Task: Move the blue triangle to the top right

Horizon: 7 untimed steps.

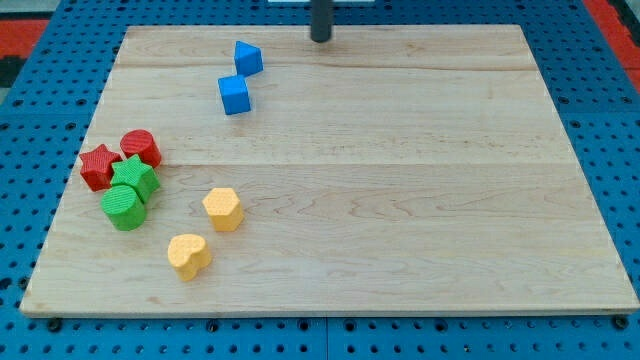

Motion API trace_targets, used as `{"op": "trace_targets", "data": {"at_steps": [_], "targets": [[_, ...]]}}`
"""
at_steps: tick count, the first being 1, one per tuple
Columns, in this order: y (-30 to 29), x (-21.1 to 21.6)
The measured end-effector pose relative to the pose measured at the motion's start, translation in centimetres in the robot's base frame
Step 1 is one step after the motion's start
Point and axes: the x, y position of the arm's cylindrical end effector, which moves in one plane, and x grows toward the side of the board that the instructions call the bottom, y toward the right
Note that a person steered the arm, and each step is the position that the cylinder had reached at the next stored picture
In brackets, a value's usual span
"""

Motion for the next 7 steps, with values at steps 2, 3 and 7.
{"op": "trace_targets", "data": {"at_steps": [2, 3, 7], "targets": [[-10.8, 6.4], [-9.2, 6.2], [5.0, 4.2]]}}
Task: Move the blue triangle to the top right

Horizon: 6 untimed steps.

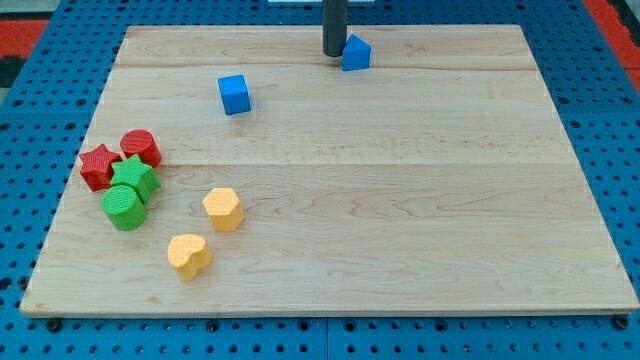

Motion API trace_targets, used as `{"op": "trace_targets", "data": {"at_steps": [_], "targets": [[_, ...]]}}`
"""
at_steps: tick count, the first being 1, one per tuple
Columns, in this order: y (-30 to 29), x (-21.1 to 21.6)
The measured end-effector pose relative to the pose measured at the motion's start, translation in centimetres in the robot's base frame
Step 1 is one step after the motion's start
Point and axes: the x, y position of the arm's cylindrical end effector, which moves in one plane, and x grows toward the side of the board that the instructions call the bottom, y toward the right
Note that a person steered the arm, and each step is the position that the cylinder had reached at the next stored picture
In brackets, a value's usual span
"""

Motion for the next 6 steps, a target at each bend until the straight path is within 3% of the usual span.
{"op": "trace_targets", "data": {"at_steps": [3, 4, 5, 6], "targets": [[-0.4, 0.0], [-4.0, 0.0], [-0.9, 1.4], [8.1, 1.1]]}}
